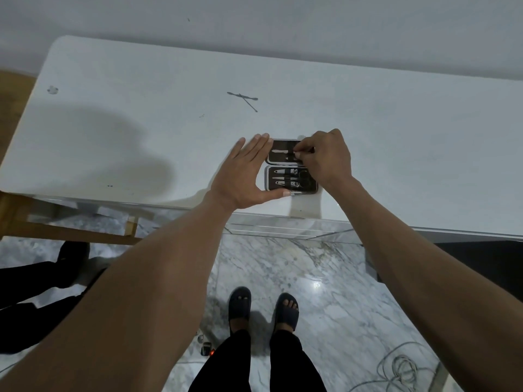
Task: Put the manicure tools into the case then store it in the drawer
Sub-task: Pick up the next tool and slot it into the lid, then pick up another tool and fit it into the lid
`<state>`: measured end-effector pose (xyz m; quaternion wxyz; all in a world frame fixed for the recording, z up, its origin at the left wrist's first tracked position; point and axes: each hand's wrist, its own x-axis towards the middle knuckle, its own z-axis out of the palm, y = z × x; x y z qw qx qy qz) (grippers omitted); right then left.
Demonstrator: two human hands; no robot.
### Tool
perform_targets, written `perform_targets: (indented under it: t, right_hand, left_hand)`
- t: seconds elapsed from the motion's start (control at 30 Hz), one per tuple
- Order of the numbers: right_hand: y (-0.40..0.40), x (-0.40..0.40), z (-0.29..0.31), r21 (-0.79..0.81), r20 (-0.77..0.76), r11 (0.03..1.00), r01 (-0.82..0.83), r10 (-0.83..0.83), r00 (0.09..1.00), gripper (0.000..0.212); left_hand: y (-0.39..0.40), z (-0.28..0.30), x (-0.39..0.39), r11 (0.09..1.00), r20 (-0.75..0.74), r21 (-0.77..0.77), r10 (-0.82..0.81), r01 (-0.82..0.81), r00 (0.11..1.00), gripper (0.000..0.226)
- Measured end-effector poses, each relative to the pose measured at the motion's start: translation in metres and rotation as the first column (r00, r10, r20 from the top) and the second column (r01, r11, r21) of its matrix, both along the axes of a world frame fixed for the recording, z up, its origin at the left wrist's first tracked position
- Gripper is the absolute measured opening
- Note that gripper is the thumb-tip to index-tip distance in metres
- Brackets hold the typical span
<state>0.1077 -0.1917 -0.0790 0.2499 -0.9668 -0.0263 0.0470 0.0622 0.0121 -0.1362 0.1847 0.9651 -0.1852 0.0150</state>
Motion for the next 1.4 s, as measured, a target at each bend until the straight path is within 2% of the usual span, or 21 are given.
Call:
perform_targets:
  t: [0.17,0.43,0.67,0.83,0.93,1.13,1.3,1.4]
  right_hand:
    - [-0.001,0.007,0.007,-0.002,-0.059,1.0,0.004,-0.004,0.998,0.017]
    - [0.02,0.037,0.022,0.07,0.005,0.997,0.018,-0.019,1.0,0.017]
    - [0.061,0.079,0.007,0.132,0.002,0.991,-0.003,0.003,1.0,0.018]
    - [0.09,0.101,-0.008,0.14,-0.031,0.99,-0.007,0.012,0.999,0.017]
    - [0.102,0.107,-0.008,0.078,-0.013,0.997,-0.02,0.021,1.0,0.015]
    - [0.111,0.106,-0.009,-0.102,0.03,0.991,-0.087,0.091,0.995,0.022]
    - [0.116,0.098,-0.016,-0.279,0.066,0.951,-0.137,0.161,0.985,0.021]
    - [0.119,0.095,-0.017,-0.384,0.064,0.908,-0.167,0.207,0.976,0.028]
  left_hand:
    - [0.0,-0.002,0.0,1.0,0.013,-0.009,0.0,0.0,1.0,0.122]
    - [0.001,-0.003,0.001,1.0,0.004,0.001,-0.005,0.005,1.0,0.123]
    - [0.0,0.0,0.001,1.0,-0.004,-0.028,-0.002,0.002,1.0,0.124]
    - [-0.002,0.006,0.004,1.0,-0.072,0.001,-0.019,0.019,0.997,0.124]
    - [-0.002,0.007,0.006,1.0,-0.124,0.002,-0.018,0.018,0.992,0.125]
    - [-0.002,0.005,0.008,0.999,-0.124,-0.032,-0.008,0.004,0.992,0.125]
    - [-0.003,0.005,0.008,0.998,-0.097,-0.06,-0.01,0.004,0.995,0.118]
    - [-0.003,0.004,0.009,0.998,-0.085,-0.066,-0.005,0.0,0.996,0.117]
